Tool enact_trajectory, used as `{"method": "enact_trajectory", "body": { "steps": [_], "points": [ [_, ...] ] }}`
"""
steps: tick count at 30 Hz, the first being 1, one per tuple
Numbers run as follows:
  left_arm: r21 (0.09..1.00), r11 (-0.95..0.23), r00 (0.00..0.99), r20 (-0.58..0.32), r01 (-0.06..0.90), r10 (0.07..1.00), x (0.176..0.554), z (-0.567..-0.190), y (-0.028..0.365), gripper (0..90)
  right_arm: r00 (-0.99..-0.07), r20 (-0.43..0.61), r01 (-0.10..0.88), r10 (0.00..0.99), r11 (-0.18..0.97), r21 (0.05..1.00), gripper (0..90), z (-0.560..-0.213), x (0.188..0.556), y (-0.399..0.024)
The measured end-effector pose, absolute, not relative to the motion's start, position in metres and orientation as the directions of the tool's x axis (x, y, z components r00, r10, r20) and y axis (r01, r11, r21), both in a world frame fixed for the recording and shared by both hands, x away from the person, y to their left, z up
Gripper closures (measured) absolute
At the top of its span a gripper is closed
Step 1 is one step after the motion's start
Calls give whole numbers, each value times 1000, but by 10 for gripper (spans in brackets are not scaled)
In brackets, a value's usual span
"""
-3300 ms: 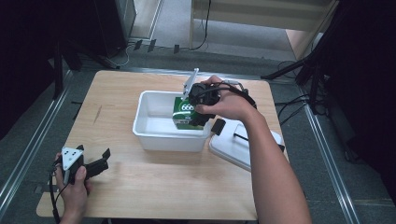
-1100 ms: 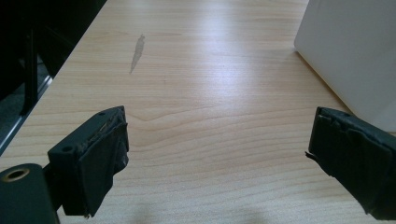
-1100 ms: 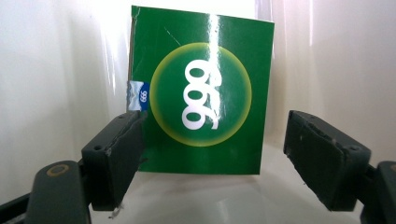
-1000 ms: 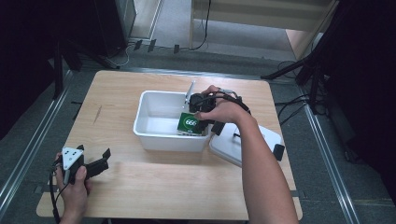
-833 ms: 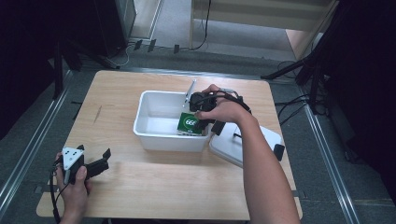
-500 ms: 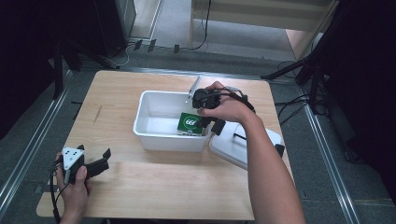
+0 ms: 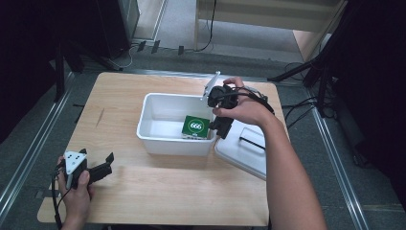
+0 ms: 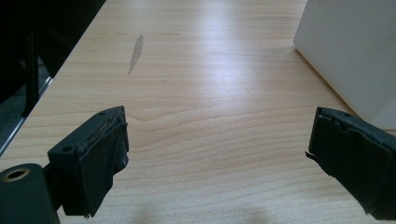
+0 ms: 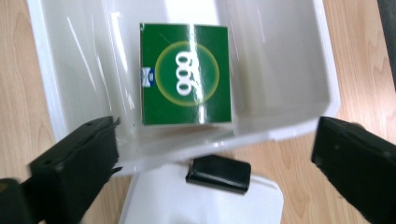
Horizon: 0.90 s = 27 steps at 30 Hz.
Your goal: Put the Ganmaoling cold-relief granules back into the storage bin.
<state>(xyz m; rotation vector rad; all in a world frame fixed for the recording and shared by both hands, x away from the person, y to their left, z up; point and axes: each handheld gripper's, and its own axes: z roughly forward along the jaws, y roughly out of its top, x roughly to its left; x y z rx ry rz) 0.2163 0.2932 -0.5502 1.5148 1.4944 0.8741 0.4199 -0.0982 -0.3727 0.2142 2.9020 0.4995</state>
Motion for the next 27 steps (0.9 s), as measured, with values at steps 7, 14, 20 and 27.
{"method": "enact_trajectory", "body": {
  "steps": [7,14,20,27],
  "points": [
    [902,36,55,-65,430,996,216,-550,293,55,-963,-178,130,202,928,349,0,-366,417,-116],
    [902,35,56,-66,430,996,216,-550,293,55,-955,-184,159,231,927,340,0,-366,410,-135],
    [903,41,55,-71,428,996,216,-550,293,55,-951,-190,170,245,924,341,0,-369,408,-146],
    [902,38,55,-69,429,996,216,-550,293,55,-945,-192,191,266,923,335,0,-373,404,-162]
  ]
}}
